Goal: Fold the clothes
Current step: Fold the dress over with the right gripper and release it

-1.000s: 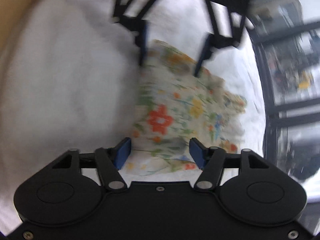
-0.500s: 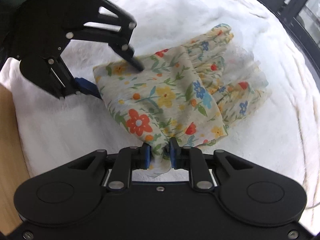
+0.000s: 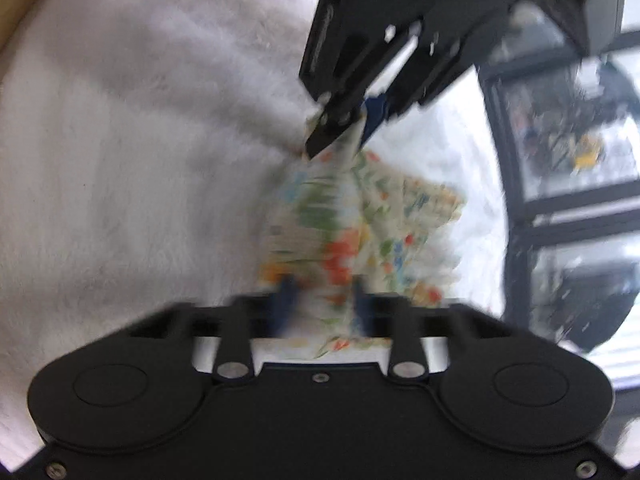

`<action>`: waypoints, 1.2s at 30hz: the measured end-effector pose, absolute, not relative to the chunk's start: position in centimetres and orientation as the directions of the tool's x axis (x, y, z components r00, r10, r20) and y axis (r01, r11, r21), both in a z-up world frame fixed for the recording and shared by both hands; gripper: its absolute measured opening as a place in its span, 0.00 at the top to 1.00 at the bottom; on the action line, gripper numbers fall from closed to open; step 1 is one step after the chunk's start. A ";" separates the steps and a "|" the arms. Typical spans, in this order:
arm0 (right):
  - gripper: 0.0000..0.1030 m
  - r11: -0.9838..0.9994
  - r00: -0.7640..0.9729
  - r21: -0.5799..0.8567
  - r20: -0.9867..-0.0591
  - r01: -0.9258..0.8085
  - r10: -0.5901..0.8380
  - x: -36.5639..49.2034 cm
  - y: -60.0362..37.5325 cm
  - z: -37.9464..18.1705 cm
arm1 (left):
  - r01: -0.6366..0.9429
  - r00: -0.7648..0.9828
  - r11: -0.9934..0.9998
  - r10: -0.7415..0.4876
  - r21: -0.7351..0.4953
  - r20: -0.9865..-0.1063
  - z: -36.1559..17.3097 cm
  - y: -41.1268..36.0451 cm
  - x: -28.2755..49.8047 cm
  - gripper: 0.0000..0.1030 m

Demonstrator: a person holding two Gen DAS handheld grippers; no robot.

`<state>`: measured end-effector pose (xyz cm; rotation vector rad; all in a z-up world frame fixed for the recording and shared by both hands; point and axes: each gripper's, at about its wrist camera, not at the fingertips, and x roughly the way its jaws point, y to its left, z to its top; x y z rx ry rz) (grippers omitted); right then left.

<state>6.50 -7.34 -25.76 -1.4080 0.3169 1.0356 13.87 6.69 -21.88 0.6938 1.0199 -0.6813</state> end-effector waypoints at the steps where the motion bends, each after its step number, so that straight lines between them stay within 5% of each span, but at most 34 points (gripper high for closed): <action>1: 0.91 -0.131 0.538 -0.632 -0.736 -0.764 0.411 7.2 -7.4 -25.0 | 0.785 0.375 0.582 -0.176 0.211 -0.910 -21.8 6.6 13.7 0.88; 13: 0.92 -0.115 0.053 -0.116 -0.894 -0.987 0.446 12.5 -8.9 -18.9 | 0.867 0.188 0.498 -0.288 0.020 -0.939 -19.4 7.3 10.8 0.88; 20: 0.92 -0.094 -0.245 0.227 -0.870 -0.969 0.427 12.2 -10.3 -15.2 | 0.868 0.032 0.466 -0.400 -0.173 -0.916 -16.6 8.2 9.8 0.88; 34: 0.89 0.082 -0.057 0.104 -0.894 -0.991 0.445 25.7 -8.8 -16.3 | 0.854 0.131 0.517 -0.326 -0.061 -0.936 -17.5 9.4 23.1 0.87; 35: 0.87 0.101 -0.032 0.085 -0.897 -0.991 0.440 26.3 -8.6 -16.9 | 0.845 0.147 0.534 -0.305 -0.041 -0.941 -17.8 9.3 23.6 0.85; 36: 0.80 0.118 -0.006 0.063 -0.900 -0.991 0.436 26.8 -8.5 -17.4 | 0.835 0.163 0.550 -0.284 -0.021 -0.945 -18.1 9.3 24.0 0.72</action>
